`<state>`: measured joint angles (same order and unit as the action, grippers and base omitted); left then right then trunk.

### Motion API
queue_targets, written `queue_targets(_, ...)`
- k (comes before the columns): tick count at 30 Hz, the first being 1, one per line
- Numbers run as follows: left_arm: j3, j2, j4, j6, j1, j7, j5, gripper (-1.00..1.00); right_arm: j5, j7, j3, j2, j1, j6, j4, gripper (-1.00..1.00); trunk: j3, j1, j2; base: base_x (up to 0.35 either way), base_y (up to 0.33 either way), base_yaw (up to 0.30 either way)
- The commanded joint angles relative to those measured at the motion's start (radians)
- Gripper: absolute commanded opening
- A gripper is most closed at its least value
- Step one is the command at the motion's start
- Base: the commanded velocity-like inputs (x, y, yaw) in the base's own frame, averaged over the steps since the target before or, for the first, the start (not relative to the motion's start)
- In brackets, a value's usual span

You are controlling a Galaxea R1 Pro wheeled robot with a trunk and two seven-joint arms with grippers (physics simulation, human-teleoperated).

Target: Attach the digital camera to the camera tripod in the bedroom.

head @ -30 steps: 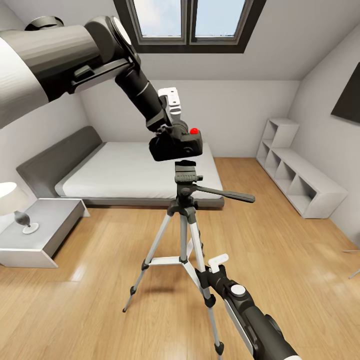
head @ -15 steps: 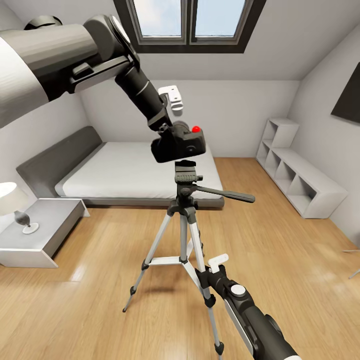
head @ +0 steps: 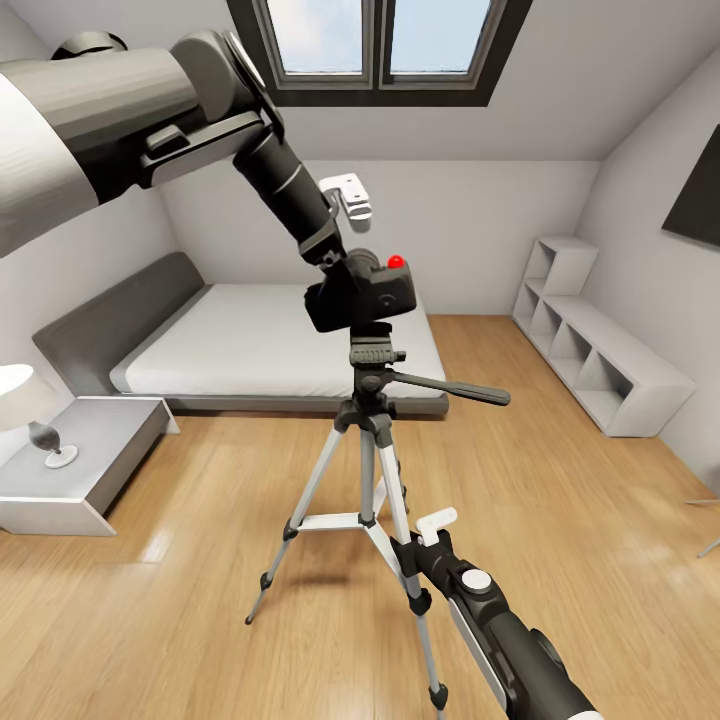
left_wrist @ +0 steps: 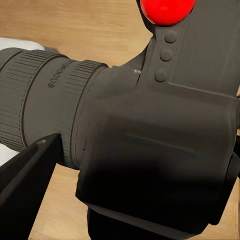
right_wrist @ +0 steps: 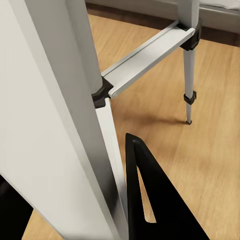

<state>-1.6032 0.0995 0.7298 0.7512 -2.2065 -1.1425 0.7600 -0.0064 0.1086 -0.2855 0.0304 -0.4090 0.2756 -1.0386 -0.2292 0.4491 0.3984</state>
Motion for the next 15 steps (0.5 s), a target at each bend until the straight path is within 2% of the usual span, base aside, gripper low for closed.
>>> queue_targets(1, -0.004, 0.001, 0.002, 0.012, -0.002, 0.001, 0.009, -1.0, 0.017, -0.013, 0.001, 0.0, -0.001, 0.004, 0.002, -1.0, -0.002, 0.001, 0.002, 0.0, 0.0, 0.0)
queue_targets(8, -0.004, 0.005, 0.025, 0.055, -0.002, 0.001, 0.012, -1.0, 0.017, -0.013, 0.001, -0.001, 0.0, 0.004, 0.002, -1.0, -0.002, 0.001, 0.002, 0.0, 0.0, 0.0)
queue_targets(15, -0.004, 0.004, 0.034, 0.064, -0.002, 0.001, 0.016, -1.0, 0.017, -0.013, 0.0, -0.001, -0.001, 0.005, 0.002, -1.0, -0.002, 0.001, 0.002, 0.0, 0.0, 0.0)
